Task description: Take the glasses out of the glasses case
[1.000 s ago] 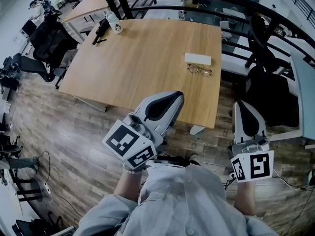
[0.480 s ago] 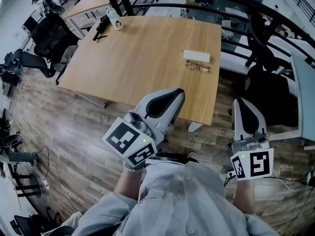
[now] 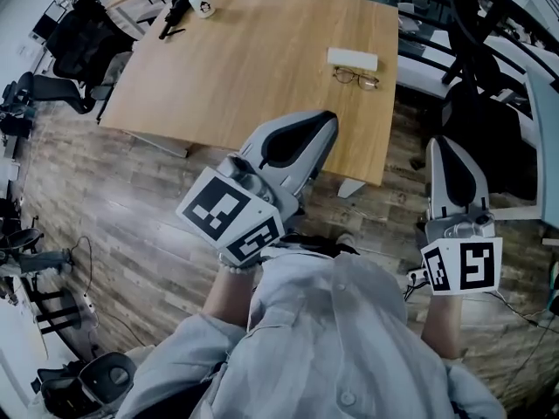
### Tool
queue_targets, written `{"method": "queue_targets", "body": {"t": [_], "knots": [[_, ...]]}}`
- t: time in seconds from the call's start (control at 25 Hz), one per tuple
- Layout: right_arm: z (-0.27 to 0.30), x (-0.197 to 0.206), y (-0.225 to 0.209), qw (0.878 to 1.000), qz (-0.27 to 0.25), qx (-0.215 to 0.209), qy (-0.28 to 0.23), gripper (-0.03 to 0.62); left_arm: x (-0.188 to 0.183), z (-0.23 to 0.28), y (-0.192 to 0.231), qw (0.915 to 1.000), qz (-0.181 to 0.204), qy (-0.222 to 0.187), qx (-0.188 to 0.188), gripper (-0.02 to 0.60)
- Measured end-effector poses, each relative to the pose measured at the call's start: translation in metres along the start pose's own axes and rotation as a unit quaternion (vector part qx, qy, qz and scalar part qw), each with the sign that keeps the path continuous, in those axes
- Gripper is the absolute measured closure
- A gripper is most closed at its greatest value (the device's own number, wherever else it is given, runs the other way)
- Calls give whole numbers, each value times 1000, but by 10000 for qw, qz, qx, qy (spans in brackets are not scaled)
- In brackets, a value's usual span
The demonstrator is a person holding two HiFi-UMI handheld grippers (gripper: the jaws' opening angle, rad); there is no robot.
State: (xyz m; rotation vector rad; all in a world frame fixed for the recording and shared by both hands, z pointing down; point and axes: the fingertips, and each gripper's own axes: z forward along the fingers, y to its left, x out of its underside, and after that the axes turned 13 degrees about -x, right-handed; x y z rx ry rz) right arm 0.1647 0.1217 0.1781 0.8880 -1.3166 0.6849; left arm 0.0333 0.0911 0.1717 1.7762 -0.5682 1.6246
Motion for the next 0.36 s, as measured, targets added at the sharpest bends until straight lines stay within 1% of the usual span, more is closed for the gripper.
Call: {"method": "queue_targets", "body": {"t": [0.36], "knots": [[9,10,9,10000,-2,-61,65,593,6,-4,10,10000,-26,10,-46,578]]}}
